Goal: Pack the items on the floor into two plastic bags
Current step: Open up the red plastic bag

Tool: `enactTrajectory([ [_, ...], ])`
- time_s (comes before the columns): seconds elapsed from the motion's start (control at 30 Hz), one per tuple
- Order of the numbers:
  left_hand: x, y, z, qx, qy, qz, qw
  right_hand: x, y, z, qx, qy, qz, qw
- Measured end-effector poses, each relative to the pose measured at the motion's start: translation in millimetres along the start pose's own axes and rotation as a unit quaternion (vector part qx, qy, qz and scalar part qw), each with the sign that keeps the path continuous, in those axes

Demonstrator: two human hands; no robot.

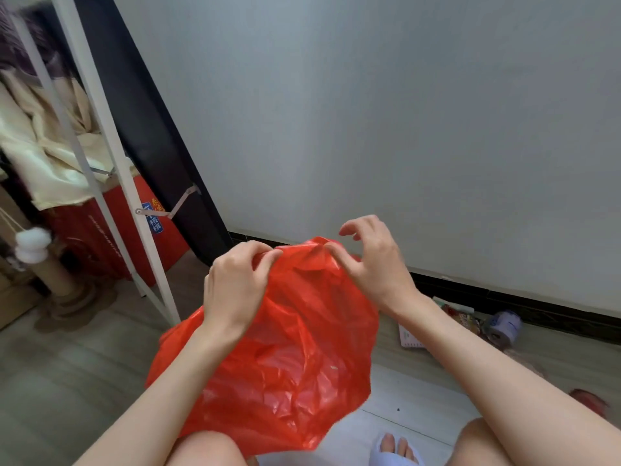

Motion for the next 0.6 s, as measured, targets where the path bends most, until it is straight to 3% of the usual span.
enactTrajectory([
  [0.07, 7.2, 0.1, 9.1, 0.055, -0.032, -0.024, 0.998, -14.7, -10.8, 8.0, 0.003, -0.061, 0.025, 0.998],
  [0.2, 10.3, -1.2, 9.5, 0.094, -0.118, -0.016, 0.988, -36.4, -19.9, -0.3, -0.088, -0.155, 0.037, 0.983],
  [0.33, 13.2, -3.5, 13.0, 0.121, -0.154, -0.011, 0.981, -19.0, -6.2, -2.2, -0.068, -0.059, -0.024, 0.996],
  [0.47, 29.1, -1.0, 28.7, 0.075, -0.051, -0.033, 0.995, 5.2, 8.3, -19.2, -0.091, 0.003, -0.007, 0.996],
  [0.6, 29.3, 1.5, 24.7, 0.012, 0.068, -0.033, 0.997, 5.6, 9.2, -37.7, -0.111, -0.080, 0.036, 0.990],
])
Point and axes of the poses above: each hand's wrist, its own y-axis towards the middle knuckle, its own x-axis out of the back of the hand, z = x × y, the point moved 8 cm from there along y, towards the middle knuckle, and after that the axes turned 12 degrees about -x, right-handed, at the moved point
